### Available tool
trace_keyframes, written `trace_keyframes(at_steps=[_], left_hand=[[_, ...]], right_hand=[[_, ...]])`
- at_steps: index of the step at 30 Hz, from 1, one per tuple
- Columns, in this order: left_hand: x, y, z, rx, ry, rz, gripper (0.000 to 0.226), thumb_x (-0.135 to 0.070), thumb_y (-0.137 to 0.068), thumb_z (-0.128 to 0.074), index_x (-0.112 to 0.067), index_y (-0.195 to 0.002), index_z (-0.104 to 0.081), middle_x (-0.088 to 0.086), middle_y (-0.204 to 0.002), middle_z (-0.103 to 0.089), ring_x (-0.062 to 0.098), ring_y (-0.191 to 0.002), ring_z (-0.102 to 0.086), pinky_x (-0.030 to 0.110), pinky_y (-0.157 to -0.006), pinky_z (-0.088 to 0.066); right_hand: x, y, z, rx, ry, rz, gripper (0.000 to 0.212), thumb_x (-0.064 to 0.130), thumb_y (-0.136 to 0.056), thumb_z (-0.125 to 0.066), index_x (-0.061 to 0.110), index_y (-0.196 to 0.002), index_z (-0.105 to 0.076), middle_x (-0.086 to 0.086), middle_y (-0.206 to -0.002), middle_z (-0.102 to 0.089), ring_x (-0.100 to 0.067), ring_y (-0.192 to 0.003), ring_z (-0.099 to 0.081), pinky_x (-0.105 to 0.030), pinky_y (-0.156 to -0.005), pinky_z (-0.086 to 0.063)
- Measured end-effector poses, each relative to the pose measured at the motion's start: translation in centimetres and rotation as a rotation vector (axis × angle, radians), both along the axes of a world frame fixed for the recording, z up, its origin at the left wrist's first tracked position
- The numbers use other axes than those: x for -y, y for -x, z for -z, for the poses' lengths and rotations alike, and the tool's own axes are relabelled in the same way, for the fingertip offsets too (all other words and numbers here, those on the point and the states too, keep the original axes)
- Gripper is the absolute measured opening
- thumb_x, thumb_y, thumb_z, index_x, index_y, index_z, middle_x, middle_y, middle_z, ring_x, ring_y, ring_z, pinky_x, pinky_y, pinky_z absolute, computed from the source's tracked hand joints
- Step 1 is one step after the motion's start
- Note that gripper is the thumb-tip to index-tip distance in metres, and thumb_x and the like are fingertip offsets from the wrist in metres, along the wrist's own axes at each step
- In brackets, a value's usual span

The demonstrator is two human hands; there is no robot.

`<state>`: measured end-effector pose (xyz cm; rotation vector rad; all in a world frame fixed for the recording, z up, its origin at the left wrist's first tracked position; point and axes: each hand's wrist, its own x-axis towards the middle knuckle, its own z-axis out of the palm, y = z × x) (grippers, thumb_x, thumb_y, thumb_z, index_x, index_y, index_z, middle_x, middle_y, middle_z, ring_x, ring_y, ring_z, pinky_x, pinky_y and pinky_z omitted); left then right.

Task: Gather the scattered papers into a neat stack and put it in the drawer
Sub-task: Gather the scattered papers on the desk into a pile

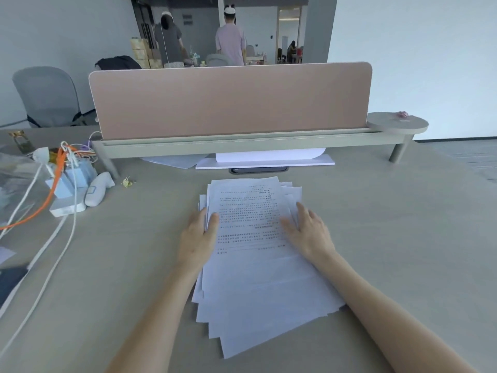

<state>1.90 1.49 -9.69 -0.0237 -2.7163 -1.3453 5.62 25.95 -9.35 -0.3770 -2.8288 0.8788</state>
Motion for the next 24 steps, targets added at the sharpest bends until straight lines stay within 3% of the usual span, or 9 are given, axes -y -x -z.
trace_keyframes(at_steps=[2,4,6,11,14,17,20,22,24], left_hand=[[0.4,0.2,0.1,-0.051,0.204,-0.147,0.031,-0.043,-0.097,-0.04,-0.015,-0.095,-0.053,0.007,-0.1,-0.061,0.036,-0.101,-0.06,0.045,-0.091,-0.046],[0.7,0.3,0.3,-0.081,0.409,-0.221,0.029,-0.037,-0.095,-0.042,-0.012,-0.081,-0.048,0.008,-0.093,-0.061,0.036,-0.095,-0.056,0.043,-0.085,-0.043],[0.9,0.6,0.7,-0.085,0.419,-0.2,0.027,-0.026,-0.095,-0.042,-0.007,-0.077,-0.05,0.012,-0.095,-0.062,0.034,-0.091,-0.051,0.04,-0.078,-0.039],[0.5,0.8,0.5,-0.065,0.307,-0.149,0.018,-0.004,-0.088,-0.039,-0.006,-0.073,-0.048,0.014,-0.077,-0.057,0.041,-0.075,-0.055,0.036,-0.056,-0.03],[0.8,0.4,-0.5,-0.045,0.201,-0.133,0.018,-0.005,-0.087,-0.043,-0.011,-0.071,-0.047,0.002,-0.061,-0.05,0.03,-0.064,-0.048,0.035,-0.05,-0.029],[0.8,-0.6,-1.6,0.035,-0.093,-0.106,0.007,-0.013,-0.089,-0.053,-0.016,-0.09,-0.06,-0.004,-0.076,-0.063,0.019,-0.074,-0.057,0.031,-0.061,-0.04],[0.7,-1.2,-2.3,0.139,-0.321,-0.123,0.008,-0.017,-0.086,-0.06,-0.013,-0.092,-0.061,-0.002,-0.081,-0.062,0.016,-0.072,-0.056,0.03,-0.061,-0.04],[0.7,-1.3,-2.3,0.153,-0.335,-0.137,0.007,-0.017,-0.085,-0.06,-0.011,-0.087,-0.058,0.0,-0.076,-0.058,0.019,-0.07,-0.053,0.03,-0.057,-0.037],[0.7,-1.5,-2.4,0.125,-0.213,-0.144,0.011,-0.019,-0.087,-0.056,-0.01,-0.093,-0.058,0.0,-0.078,-0.06,0.022,-0.074,-0.055,0.03,-0.055,-0.038]], right_hand=[[-0.5,0.1,0.2,-0.031,-0.196,0.07,0.044,0.047,-0.097,-0.044,0.012,-0.122,-0.055,-0.009,-0.119,-0.065,-0.035,-0.117,-0.054,-0.044,-0.098,-0.038],[-0.8,0.3,0.6,-0.051,-0.267,0.081,0.027,0.035,-0.098,-0.043,0.013,-0.088,-0.052,-0.005,-0.094,-0.061,-0.034,-0.104,-0.055,-0.041,-0.086,-0.038],[-0.8,0.5,0.9,-0.126,-0.264,0.06,0.025,0.023,-0.098,-0.043,0.013,-0.076,-0.045,-0.001,-0.078,-0.052,-0.034,-0.092,-0.053,-0.038,-0.073,-0.034],[-0.3,1.0,1.3,-0.179,-0.205,-0.015,0.022,0.009,-0.092,-0.042,0.01,-0.071,-0.042,-0.004,-0.065,-0.047,-0.029,-0.076,-0.04,-0.036,-0.057,-0.027],[-0.7,0.9,0.9,-0.185,-0.073,-0.033,0.02,0.004,-0.086,-0.04,0.012,-0.068,-0.033,-0.004,-0.058,-0.035,-0.027,-0.07,-0.032,-0.034,-0.05,-0.021],[-0.9,0.5,0.6,-0.181,-0.029,-0.019,0.021,0.006,-0.082,-0.043,0.013,-0.067,-0.03,-0.006,-0.059,-0.033,-0.026,-0.067,-0.028,-0.035,-0.05,-0.019],[-0.8,0.2,0.7,-0.162,-0.03,-0.04,0.021,0.01,-0.083,-0.045,0.014,-0.067,-0.031,-0.005,-0.059,-0.037,-0.027,-0.066,-0.031,-0.033,-0.049,-0.022],[-0.7,0.2,0.9,-0.164,-0.035,-0.04,0.018,0.012,-0.084,-0.046,0.01,-0.069,-0.037,-0.006,-0.059,-0.042,-0.029,-0.066,-0.035,-0.033,-0.049,-0.024],[-0.6,0.3,1.2,-0.183,-0.041,-0.036,0.015,0.013,-0.084,-0.047,0.006,-0.072,-0.043,-0.007,-0.059,-0.046,-0.031,-0.068,-0.038,-0.034,-0.049,-0.025]])
